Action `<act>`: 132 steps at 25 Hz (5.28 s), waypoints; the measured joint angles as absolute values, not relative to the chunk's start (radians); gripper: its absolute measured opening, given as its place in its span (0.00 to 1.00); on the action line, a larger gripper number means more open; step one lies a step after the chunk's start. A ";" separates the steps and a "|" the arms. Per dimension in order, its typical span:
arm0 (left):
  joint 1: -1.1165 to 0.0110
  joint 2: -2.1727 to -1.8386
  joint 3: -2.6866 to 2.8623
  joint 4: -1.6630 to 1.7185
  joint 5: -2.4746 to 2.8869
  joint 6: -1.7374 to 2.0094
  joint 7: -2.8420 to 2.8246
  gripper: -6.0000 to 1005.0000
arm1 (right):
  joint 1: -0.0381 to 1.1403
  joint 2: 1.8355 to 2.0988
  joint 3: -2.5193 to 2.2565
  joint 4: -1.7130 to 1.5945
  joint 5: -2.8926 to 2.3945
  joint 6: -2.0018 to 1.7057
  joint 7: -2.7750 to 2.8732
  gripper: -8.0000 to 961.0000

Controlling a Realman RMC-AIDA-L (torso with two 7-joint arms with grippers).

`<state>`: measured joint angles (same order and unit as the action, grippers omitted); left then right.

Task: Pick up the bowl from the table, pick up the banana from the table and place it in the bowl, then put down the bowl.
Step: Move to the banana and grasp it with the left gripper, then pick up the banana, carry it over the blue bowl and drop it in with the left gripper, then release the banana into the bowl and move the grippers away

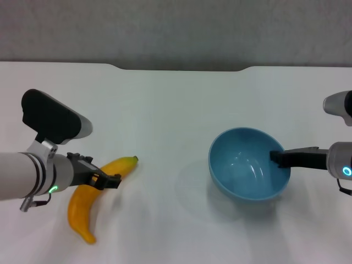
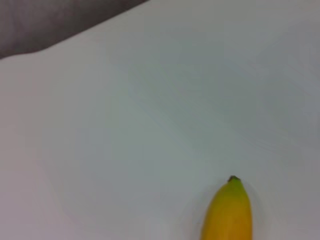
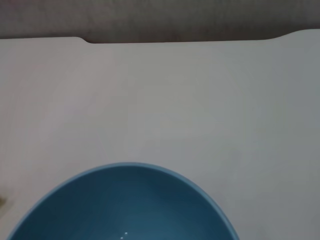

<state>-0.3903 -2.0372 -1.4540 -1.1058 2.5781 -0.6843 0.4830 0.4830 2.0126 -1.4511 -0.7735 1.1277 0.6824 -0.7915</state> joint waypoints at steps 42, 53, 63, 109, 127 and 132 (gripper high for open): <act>-0.449 -2.035 -1.454 -0.967 2.607 -0.672 0.432 0.79 | 0.475 2.014 -1.454 -0.784 1.123 0.684 -0.798 0.08; -0.450 -2.036 -1.462 -1.020 2.601 -0.668 0.414 0.52 | 0.467 2.014 -1.455 -0.815 1.126 0.685 -0.798 0.09; -0.424 -2.030 -1.524 -1.260 2.547 -0.706 0.369 0.50 | 0.490 2.011 -1.465 -0.815 1.114 0.727 -0.799 0.09; -0.394 -2.038 -1.270 -1.305 2.306 -0.380 0.415 0.57 | 0.775 2.020 -1.597 -0.679 1.193 0.741 -0.709 0.12; -0.321 -2.029 -1.417 -1.349 2.282 -0.375 0.454 0.90 | 0.738 2.014 -1.579 -0.665 1.187 0.727 -0.705 0.13; -0.313 -2.030 -1.511 -1.268 2.286 -0.365 0.506 0.90 | 0.730 2.013 -1.569 -0.658 1.181 0.720 -0.697 0.13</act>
<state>-0.3134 -2.0300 -1.5114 -1.2676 2.2863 -0.3648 0.5056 0.7302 2.0133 -1.5686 -0.6578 1.1807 0.7202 -0.6975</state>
